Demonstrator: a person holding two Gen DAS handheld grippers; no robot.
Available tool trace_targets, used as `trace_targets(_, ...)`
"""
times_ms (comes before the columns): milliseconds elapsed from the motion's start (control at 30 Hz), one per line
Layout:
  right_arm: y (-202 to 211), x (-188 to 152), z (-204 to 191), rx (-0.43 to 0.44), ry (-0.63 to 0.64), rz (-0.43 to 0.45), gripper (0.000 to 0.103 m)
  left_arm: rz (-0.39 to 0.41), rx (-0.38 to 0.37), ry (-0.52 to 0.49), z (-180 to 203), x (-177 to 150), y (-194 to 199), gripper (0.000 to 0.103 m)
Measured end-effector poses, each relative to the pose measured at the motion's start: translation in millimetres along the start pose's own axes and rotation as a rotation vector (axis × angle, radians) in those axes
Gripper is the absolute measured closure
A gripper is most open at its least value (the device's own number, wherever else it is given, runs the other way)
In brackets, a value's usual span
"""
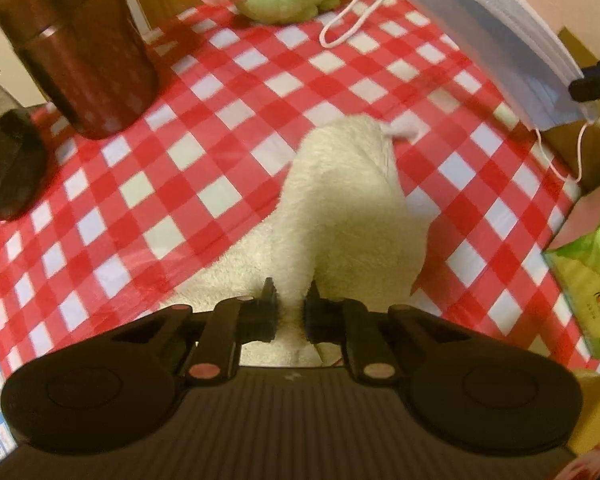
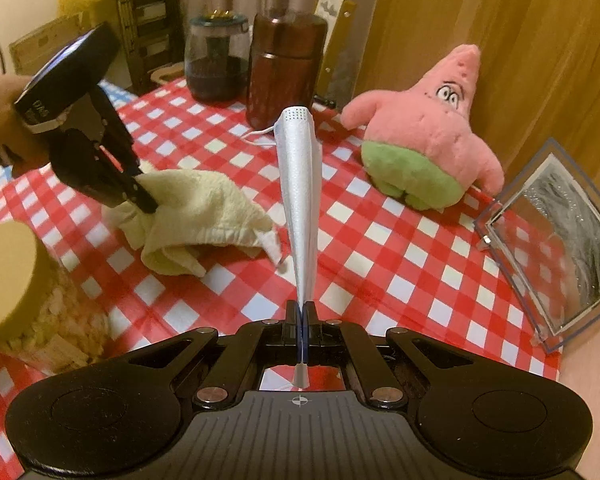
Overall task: Organize soft objects
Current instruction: 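Carry the cream towel and white mask over the cardboard box with both tools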
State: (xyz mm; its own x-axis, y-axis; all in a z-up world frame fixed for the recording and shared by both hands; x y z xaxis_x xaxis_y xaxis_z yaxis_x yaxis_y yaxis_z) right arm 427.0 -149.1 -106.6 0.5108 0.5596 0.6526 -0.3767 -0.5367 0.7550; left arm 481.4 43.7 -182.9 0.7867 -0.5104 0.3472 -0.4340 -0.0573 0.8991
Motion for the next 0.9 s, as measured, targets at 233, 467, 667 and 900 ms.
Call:
trace_targets(233,30,12,-11,-0.015,-0.054,0.039,0.102,0.062,0.024,0.056,-9,9,50,0.092)
trace_targets(467,69,12,-25,-0.027,-0.147,0.064,0.102,0.119,0.016,0.146,-7,21,105,0.092)
trace_targets(667,103,-1,-37,-0.045,-0.204,0.07,0.102,0.16,0.021,0.186,12,28,150,0.092)
trace_targets(900,146,-20,-48,-0.067,-0.258,0.102,0.103,0.218,-0.002,0.229,43,30,199,0.092)
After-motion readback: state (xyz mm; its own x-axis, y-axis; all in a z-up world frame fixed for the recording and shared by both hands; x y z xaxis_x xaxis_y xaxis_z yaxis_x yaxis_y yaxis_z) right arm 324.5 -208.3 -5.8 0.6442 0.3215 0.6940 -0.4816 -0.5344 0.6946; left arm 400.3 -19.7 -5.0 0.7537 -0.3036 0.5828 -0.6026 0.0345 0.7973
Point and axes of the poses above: each gripper's, at about its wrist camera, not at the fingertips, and y roughly against the way its jaws point, z to its right, x to its top, the point moved 9 cm from there along -y, roughly the way its jaws point, and after that the axes turned 12 degrees about x, right-handed, at the moved point
